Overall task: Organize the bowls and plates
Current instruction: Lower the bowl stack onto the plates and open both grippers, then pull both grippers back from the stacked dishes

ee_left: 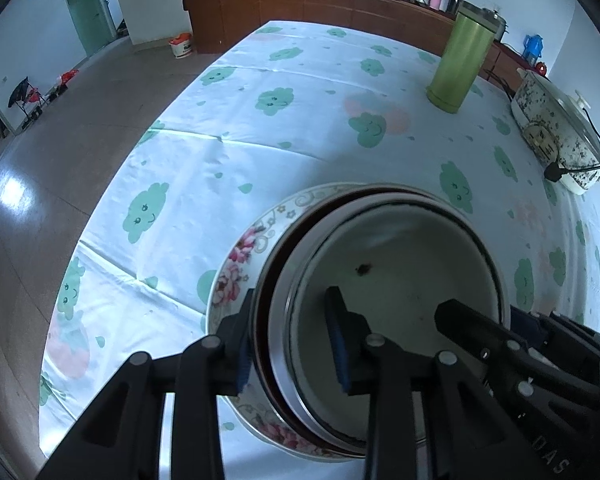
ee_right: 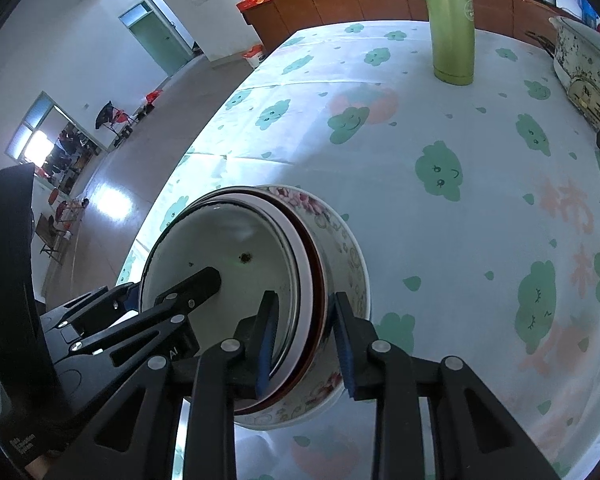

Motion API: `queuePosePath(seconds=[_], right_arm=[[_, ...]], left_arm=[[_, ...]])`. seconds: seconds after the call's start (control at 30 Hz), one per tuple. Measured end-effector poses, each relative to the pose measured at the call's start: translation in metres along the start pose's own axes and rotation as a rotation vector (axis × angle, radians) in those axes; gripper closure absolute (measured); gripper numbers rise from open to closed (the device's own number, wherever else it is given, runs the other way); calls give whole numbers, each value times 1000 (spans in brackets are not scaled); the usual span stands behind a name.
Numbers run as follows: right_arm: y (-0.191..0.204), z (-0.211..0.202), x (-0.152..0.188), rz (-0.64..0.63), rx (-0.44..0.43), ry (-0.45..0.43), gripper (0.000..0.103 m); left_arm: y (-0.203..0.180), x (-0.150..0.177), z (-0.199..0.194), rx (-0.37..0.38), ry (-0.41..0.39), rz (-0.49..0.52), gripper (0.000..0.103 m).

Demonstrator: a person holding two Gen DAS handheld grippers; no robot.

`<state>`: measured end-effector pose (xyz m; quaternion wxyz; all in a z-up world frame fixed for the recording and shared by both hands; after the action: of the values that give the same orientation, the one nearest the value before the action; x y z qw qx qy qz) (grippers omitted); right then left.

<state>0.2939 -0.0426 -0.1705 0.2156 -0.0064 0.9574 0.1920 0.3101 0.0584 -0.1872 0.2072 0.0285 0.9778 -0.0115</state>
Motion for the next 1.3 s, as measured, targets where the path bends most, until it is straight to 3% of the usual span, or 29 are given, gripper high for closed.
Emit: queuePosePath(seconds=[0.43,0.53,0.57,0.6,0.77,1.07,1.17,1.3], right_arm=[[3,-1,-1,1,-19,-1,68],[0,-12,-7,9,-22,-36,64],[0,-16,-10,11,-27,-49,56],[-1,-20,-11,15,-27,-65,49],[-8,-49,-13,69,-28,-163,49],[-1,-79,7,67,-11,-213,48],[2,-86,14,54,4,-220,41],[6,-94,24,54,3,-235,39]], left_arm=[[7,-2,-1,-39,-4,-6,65],[14,-8,-8,-56,-28,-24,50],[16,-11,-12,-63,-40,-31,46],[17,-13,-16,-69,-53,-30,46],[14,-15,-33,-75,-86,-12,46],[7,2,-60,-77,-124,13,44],[8,9,-67,-85,-132,12,44],[9,17,-75,-89,-138,12,43]])
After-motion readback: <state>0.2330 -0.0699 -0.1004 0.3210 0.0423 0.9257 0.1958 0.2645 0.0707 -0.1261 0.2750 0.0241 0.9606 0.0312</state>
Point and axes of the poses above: each gripper's, at about its wrist camera, not at the fingertips, and z roughly the way its jaws point, y to its left, x to its underside, the point moved 8 cm from there along z, roughly the way its jaws point
